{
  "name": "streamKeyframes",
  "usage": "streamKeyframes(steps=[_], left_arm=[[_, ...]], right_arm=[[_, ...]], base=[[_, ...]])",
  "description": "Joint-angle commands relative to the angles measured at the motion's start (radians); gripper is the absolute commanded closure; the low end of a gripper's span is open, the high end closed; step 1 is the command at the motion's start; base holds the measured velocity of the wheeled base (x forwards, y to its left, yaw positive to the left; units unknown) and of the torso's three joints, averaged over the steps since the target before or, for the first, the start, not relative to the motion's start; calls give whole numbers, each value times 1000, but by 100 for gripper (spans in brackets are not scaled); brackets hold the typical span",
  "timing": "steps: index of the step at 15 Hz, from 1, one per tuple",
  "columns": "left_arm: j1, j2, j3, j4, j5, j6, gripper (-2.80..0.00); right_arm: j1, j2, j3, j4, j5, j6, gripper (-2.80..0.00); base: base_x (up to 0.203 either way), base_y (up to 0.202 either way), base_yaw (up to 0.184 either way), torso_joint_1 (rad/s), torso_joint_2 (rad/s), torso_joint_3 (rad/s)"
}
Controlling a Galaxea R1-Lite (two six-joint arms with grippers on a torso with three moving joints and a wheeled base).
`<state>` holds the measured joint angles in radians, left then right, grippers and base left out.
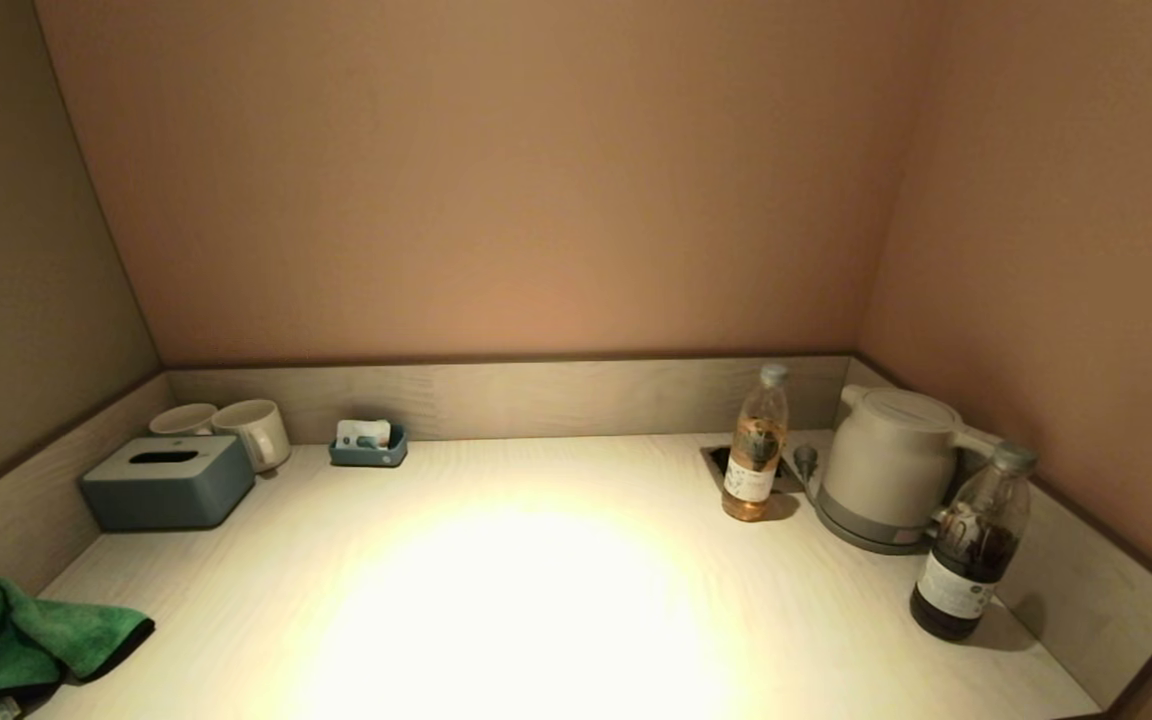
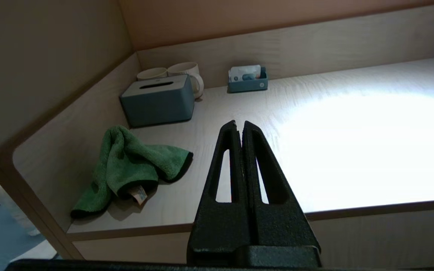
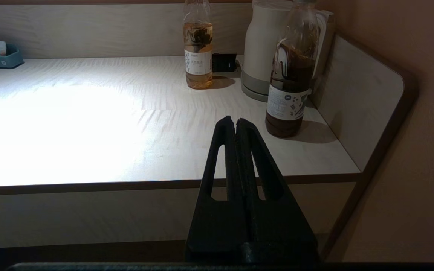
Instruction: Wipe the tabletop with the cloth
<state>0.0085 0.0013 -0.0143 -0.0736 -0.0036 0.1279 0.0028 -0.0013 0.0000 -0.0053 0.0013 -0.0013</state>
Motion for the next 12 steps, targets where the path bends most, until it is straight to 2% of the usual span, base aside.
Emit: streamKeyframes(steps=[1,5,12], left_arm=[[1,-1,14,18,-1,-8,0],[1,-1,11,81,-9,-25,0],[1,0,13,74,-6,-48,0]], right_arm=[[0,1,0,-1,2,0,0],[0,1,0,-1,0,0,0],[0,1,0,-1,0,0,0]], base=[[0,0,0,0,0,0],[0,0,0,0,0,0],[0,0,0,0,0,0]])
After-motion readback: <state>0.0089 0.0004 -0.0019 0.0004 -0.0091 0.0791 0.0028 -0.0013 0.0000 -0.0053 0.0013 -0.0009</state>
